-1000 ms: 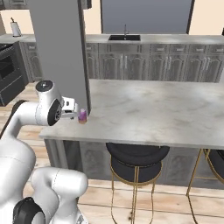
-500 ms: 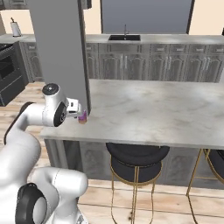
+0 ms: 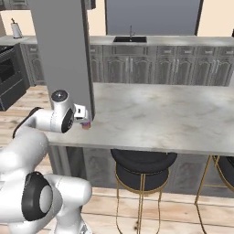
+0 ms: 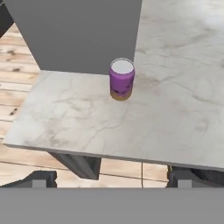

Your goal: Four empty soda cans are scattered around the kitchen. Gather all the cans and cluster them next to the stove for recycling.

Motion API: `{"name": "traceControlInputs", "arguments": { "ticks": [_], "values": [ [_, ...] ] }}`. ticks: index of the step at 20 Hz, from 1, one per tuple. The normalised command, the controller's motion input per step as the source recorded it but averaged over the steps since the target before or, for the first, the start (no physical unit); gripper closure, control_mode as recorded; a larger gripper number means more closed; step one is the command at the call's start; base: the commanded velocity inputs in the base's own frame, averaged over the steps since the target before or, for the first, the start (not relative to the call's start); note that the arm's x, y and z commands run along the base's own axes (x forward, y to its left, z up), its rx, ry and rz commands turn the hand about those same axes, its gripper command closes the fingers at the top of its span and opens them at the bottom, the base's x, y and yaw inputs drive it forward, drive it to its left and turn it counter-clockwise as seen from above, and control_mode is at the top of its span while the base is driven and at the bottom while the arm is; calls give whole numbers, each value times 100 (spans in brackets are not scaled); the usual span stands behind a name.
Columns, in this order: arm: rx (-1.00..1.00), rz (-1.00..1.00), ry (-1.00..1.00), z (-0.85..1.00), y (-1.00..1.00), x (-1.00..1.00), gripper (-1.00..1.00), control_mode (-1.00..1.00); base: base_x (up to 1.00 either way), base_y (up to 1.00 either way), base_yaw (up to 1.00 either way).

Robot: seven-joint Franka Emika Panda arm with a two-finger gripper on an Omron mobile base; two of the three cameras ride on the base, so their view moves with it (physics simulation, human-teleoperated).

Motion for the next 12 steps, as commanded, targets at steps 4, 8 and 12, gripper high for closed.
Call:
{"name": "traceControlInputs", "arguments": {
  "ticks": [4,8,12],
  "values": [
    [1,0,1,-14,10,35,-100,-100,0,0,0],
    [0,0,0,-15,8,38,-100,-100,0,0,0],
    [0,0,0,-13,0,40,-100,-100,0,0,0]
  ]
}}
